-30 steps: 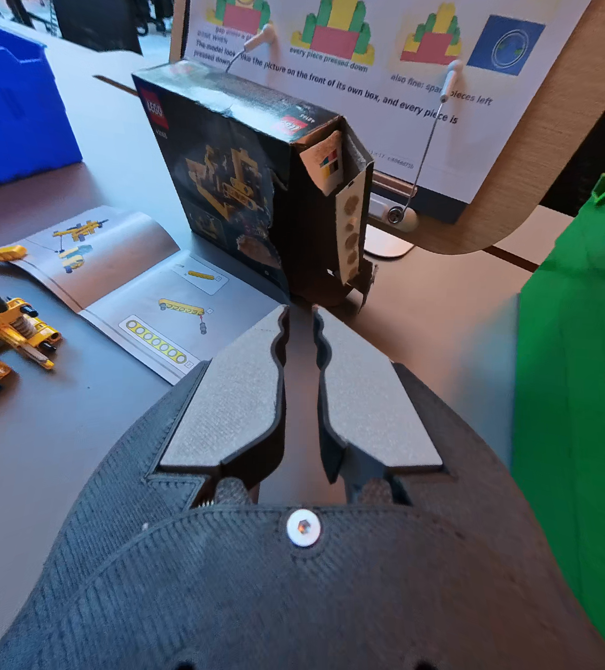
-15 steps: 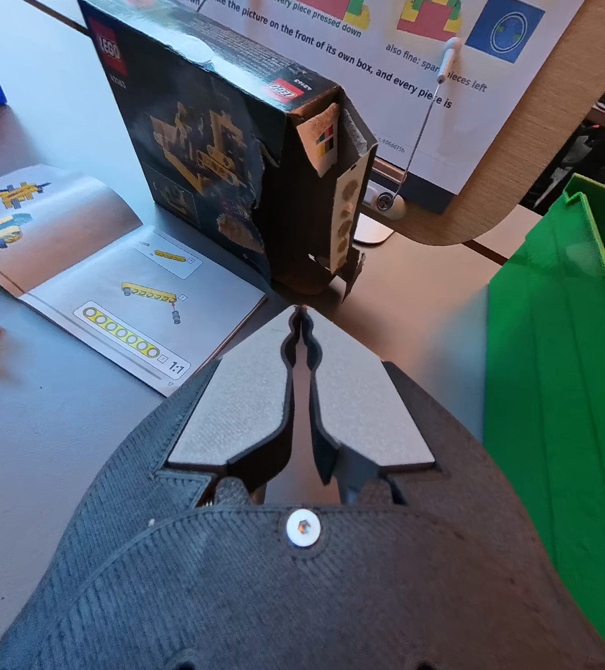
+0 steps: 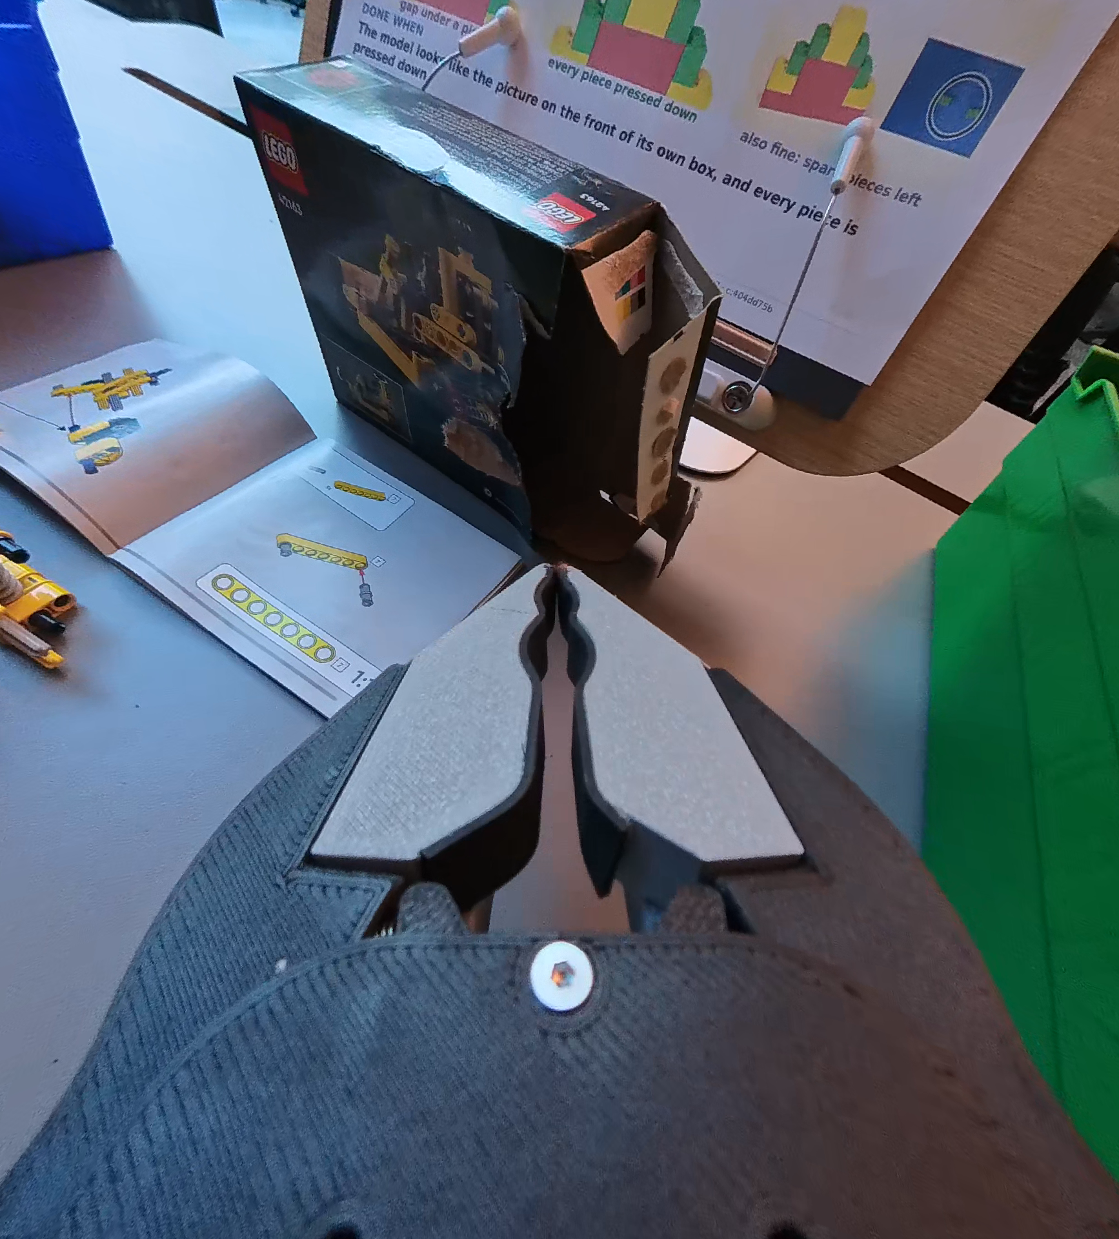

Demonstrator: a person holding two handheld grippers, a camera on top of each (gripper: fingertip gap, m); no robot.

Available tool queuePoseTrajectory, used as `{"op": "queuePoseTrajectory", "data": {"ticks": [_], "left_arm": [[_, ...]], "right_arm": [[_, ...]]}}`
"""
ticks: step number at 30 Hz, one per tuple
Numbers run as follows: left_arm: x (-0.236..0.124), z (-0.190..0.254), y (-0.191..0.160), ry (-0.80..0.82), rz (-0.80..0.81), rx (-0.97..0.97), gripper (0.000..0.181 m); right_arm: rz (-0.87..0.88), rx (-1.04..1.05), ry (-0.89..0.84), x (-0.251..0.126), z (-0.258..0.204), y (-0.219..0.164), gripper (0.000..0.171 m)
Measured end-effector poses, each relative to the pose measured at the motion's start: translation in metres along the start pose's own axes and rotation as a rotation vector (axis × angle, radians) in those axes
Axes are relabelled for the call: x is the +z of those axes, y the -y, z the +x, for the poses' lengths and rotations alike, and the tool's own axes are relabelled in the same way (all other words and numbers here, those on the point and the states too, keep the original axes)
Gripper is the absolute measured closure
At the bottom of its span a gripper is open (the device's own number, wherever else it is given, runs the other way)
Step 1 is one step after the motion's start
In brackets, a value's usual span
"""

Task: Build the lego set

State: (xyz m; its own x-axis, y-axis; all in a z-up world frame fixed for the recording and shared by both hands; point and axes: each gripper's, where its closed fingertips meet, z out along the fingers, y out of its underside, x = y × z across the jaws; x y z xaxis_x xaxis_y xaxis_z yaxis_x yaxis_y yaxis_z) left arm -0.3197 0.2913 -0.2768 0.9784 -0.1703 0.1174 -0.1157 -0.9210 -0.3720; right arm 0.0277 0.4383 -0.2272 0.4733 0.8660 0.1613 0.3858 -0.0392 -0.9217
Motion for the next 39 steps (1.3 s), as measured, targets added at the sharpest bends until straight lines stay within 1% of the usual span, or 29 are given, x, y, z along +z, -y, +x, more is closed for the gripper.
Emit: {"op": "queuePoseTrajectory", "data": {"ticks": [1,2,4,5,6,7,8,10,13,15,19,20,23,24,25,28,31,36,39], "left_arm": [[0.000,-0.006,0.001,0.030,0.007,-0.003,0.157],[-0.001,-0.013,0.001,0.075,0.010,0.008,0.147],[-0.004,-0.034,-0.006,0.215,-0.016,0.066,0.154],[-0.005,-0.034,-0.005,0.212,0.003,0.073,0.157],[-0.004,-0.028,-0.010,0.154,-0.019,0.055,0.161],[-0.004,-0.021,-0.011,0.089,-0.024,0.021,0.156],[-0.005,-0.015,-0.007,0.031,-0.002,-0.004,0.153],[-0.009,-0.002,0.000,-0.063,0.037,-0.030,0.152],[-0.011,0.002,0.005,-0.088,0.047,-0.008,0.159],[-0.008,0.004,-0.001,-0.090,0.011,0.063,0.160],[-0.004,0.017,-0.004,-0.110,0.013,0.329,0.180],[-0.004,0.018,-0.004,-0.097,0.012,0.403,0.181],[-0.004,0.017,-0.005,-0.075,-0.002,0.596,0.181],[-0.004,0.018,-0.008,-0.083,-0.023,0.649,0.175],[-0.003,0.018,-0.012,-0.095,-0.046,0.690,0.170],[0.000,0.016,-0.013,-0.109,-0.058,0.788,0.172],[0.000,0.011,-0.007,-0.094,-0.025,0.856,0.175],[-0.003,0.009,0.002,-0.134,0.018,0.846,0.176],[0.000,0.010,-0.001,-0.153,-0.001,0.843,0.176]], "right_arm": [[0.000,0.000,-0.001,0.000,0.000,0.000,0.171],[0.000,0.000,-0.002,0.000,-0.001,0.000,0.171],[-0.001,-0.005,-0.006,-0.001,-0.001,0.000,0.171],[-0.003,-0.009,-0.009,-0.001,-0.001,0.000,0.171],[-0.006,-0.012,-0.009,0.000,-0.002,-0.001,0.171],[-0.013,-0.013,-0.008,0.000,-0.002,-0.001,0.171],[-0.018,-0.012,-0.006,0.001,-0.002,-0.002,0.171],[-0.020,-0.010,-0.007,0.001,-0.002,-0.002,0.171],[-0.015,-0.007,-0.008,0.001,-0.001,-0.002,0.171],[-0.017,-0.007,-0.008,0.001,-0.001,-0.002,0.171],[-0.023,-0.003,0.002,0.002,-0.002,-0.003,0.171],[-0.025,0.002,0.004,0.002,-0.002,-0.003,0.171],[-0.016,0.011,0.006,0.001,-0.001,-0.002,0.171],[-0.013,0.013,0.007,0.001,-0.001,-0.002,0.171],[-0.012,0.013,0.007,0.000,-0.001,-0.002,0.171],[-0.015,0.014,0.009,0.001,-0.001,-0.002,0.171],[-0.017,0.015,0.010,0.001,-0.001,-0.002,0.171],[-0.017,0.024,0.016,0.001,-0.001,-0.002,0.171],[-0.019,0.026,0.018,0.001,-0.001,-0.003,0.171]]}}
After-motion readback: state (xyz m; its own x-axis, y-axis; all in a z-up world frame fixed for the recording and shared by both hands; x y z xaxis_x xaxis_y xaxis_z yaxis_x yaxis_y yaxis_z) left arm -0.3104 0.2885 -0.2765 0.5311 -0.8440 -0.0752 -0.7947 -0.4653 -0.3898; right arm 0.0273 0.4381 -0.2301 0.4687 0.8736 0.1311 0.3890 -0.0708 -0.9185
